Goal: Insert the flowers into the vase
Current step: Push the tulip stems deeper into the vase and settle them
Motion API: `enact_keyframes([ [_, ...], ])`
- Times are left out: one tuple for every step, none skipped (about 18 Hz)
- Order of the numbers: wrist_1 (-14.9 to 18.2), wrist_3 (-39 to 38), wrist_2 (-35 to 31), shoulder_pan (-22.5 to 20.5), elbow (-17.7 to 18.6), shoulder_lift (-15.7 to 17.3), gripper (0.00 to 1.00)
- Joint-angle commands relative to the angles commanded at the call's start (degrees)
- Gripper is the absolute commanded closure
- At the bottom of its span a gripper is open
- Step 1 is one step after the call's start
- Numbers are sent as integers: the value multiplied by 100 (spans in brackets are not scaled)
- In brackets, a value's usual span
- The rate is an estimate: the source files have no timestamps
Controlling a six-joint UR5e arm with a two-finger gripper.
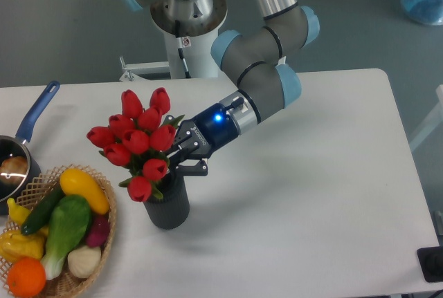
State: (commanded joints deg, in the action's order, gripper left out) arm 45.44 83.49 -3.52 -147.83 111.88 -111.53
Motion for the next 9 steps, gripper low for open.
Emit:
enact_keyframes([
  [0, 18, 0, 0, 0, -35, 85],
  [0, 53, 0, 0, 0, -53, 85],
  [0, 79, 0, 0, 0, -70, 84],
  [0, 114, 0, 0, 0, -70, 84],
  [0, 158, 0, 0, 0, -88, 84],
  [0, 193, 0, -9, 0, -105, 84],
  [0, 237, 0, -9, 0, -132, 84],
  [0, 246, 0, -9, 0, -141, 84],
  [0, 264, 0, -17, 0, -141, 84],
])
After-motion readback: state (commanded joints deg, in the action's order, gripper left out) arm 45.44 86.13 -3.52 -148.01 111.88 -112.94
